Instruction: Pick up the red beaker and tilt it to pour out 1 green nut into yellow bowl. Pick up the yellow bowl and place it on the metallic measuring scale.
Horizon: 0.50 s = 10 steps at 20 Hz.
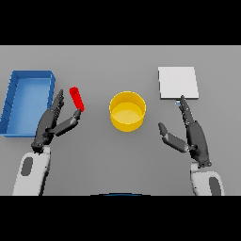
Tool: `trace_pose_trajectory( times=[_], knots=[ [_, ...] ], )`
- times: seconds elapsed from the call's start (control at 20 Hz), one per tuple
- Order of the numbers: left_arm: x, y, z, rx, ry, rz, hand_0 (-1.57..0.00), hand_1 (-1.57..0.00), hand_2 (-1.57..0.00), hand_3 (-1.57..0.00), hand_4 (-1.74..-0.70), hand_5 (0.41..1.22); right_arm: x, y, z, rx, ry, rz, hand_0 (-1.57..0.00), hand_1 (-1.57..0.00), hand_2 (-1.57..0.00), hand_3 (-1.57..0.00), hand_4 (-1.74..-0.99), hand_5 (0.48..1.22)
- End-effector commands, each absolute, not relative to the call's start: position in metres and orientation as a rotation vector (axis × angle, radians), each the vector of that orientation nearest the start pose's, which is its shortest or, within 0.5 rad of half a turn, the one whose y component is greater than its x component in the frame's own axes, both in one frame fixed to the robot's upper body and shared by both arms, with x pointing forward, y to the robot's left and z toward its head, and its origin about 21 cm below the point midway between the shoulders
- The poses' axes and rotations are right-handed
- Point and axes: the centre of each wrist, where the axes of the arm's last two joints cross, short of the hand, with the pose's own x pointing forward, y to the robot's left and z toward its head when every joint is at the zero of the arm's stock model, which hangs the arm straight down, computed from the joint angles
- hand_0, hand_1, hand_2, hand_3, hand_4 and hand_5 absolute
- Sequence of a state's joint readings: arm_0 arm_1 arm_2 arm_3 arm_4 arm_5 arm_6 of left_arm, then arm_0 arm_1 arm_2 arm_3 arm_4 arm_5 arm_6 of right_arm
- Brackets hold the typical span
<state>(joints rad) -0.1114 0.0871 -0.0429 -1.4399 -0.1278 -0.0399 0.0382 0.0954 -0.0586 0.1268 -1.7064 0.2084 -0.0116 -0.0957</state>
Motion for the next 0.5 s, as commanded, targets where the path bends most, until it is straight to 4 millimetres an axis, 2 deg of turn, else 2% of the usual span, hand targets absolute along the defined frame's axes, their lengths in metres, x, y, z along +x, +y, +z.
trace_pose_trajectory(
  times=[0.0,0.25,0.45],
  knots=[
    [0.281,0.232,-0.006,0.08,-1.492,-0.274,0.0,0.0,0.0,0.0,-1.18,0.64,0.223,-0.218,0.012,-0.127,-1.713,0.274,0.0,0.0,0.0,0.0,-1.225,0.627],
    [0.307,0.216,-0.011,0.052,-1.518,-0.311,0.0,0.0,0.0,0.0,-1.2,0.646,0.223,-0.219,0.012,-0.132,-1.718,0.279,0.0,0.0,0.0,0.0,-1.218,0.626],
    [0.329,0.209,-0.006,0.096,-1.498,-0.339,0.0,0.0,0.0,0.0,-1.2,0.661,0.222,-0.218,0.014,-0.121,-1.709,0.269,0.0,0.0,0.0,0.0,-1.226,0.631]
  ],
)
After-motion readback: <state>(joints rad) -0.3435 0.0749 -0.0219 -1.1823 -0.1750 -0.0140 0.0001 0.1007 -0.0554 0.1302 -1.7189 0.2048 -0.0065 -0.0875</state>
